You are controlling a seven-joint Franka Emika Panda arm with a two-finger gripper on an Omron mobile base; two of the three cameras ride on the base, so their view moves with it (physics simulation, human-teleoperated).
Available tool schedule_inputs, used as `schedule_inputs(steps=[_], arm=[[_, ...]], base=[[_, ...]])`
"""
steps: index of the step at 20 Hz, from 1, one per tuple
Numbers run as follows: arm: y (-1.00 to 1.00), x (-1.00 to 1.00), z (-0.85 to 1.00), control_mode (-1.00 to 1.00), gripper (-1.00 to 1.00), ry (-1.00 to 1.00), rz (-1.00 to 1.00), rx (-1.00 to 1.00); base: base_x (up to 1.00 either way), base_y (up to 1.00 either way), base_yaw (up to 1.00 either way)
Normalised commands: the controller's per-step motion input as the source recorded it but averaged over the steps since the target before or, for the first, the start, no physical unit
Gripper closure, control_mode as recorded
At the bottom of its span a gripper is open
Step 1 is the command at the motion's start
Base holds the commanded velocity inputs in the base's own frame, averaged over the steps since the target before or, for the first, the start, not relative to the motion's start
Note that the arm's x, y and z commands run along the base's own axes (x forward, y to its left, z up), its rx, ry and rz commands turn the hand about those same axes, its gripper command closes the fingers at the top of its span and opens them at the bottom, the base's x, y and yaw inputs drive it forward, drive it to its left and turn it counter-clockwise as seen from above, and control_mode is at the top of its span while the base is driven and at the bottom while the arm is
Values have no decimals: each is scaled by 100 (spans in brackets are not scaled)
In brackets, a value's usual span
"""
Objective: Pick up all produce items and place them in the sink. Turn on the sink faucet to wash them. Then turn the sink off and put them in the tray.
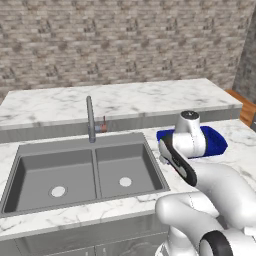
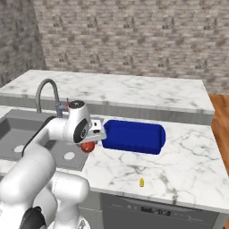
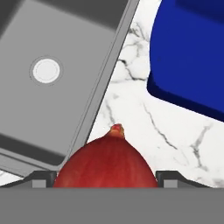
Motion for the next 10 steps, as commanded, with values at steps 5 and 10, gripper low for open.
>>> schedule_inputs(steps=[5,10], arm=[[64,18,0,-100,100,0,0,0],[9,8,-1,-100,100,0,4,0]], base=[[0,0,0],[0,0,0]])
